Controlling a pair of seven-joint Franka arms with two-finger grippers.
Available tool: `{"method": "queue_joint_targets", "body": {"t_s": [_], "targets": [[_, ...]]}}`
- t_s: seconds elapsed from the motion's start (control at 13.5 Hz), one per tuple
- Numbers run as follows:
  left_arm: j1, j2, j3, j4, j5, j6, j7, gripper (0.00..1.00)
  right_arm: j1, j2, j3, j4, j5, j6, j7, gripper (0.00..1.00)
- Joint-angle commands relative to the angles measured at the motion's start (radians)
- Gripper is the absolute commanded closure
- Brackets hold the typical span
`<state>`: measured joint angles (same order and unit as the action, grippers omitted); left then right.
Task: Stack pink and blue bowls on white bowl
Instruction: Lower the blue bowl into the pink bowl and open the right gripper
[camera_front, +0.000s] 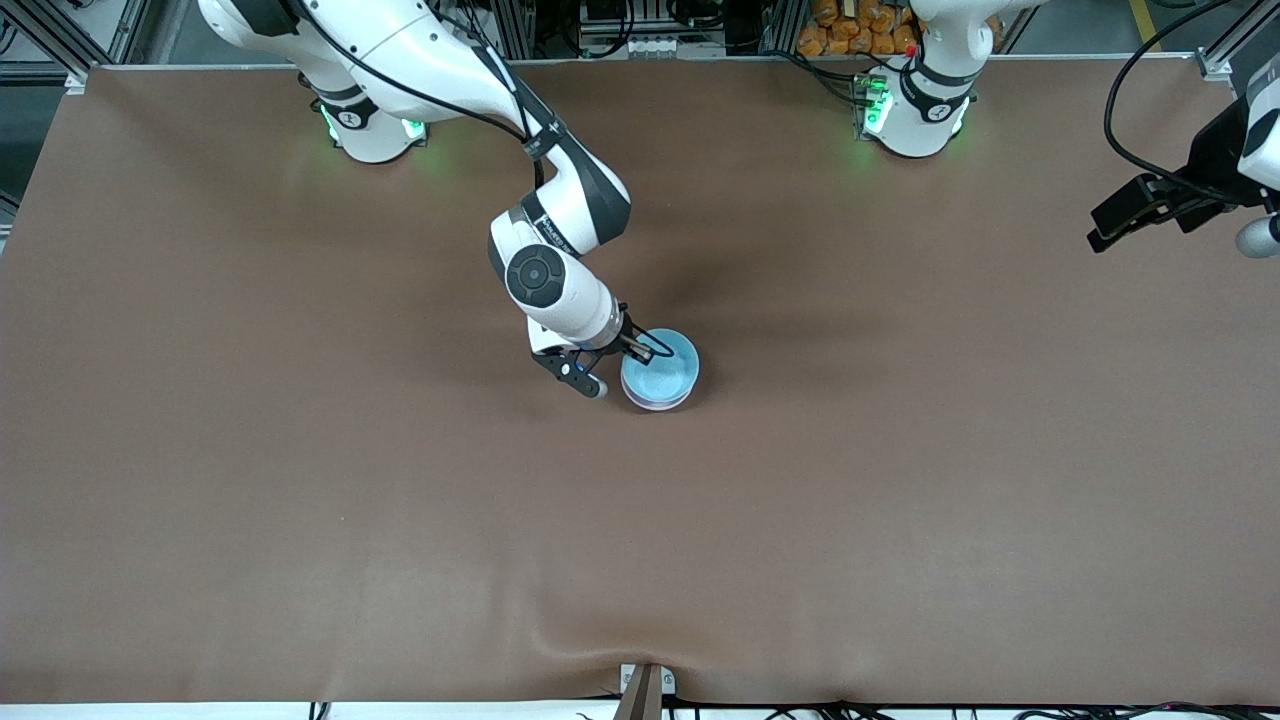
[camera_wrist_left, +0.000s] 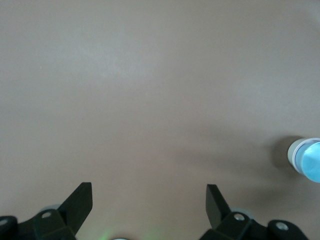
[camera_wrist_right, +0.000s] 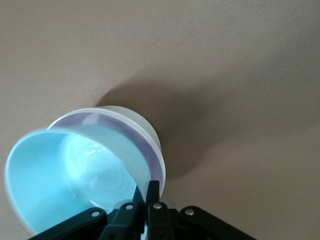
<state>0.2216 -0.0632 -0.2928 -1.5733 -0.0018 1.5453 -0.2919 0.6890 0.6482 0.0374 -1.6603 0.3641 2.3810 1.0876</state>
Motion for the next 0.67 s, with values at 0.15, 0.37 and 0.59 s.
{"method": "queue_joint_targets", "body": {"t_s": [0.15, 0.37, 0.59], "targets": [[-0.046, 0.014, 0.03, -0.002, -0.012, 0.032, 0.054, 0.0, -0.002, -0.027, -0.024, 0.014, -0.028, -0.015, 0.003, 0.0], [-0.156, 0.013, 0.142, -0.011, -0.01, 0.021, 0.085, 0.0, -0.026, -0.073, -0.069, 0.014, -0.051, -0.071, -0.084, 0.0], [-0.153, 0.009, 0.135, -0.013, -0.01, 0.019, 0.088, 0.0, -0.097, -0.122, -0.093, 0.016, -0.051, -0.167, -0.223, 0.0]]}}
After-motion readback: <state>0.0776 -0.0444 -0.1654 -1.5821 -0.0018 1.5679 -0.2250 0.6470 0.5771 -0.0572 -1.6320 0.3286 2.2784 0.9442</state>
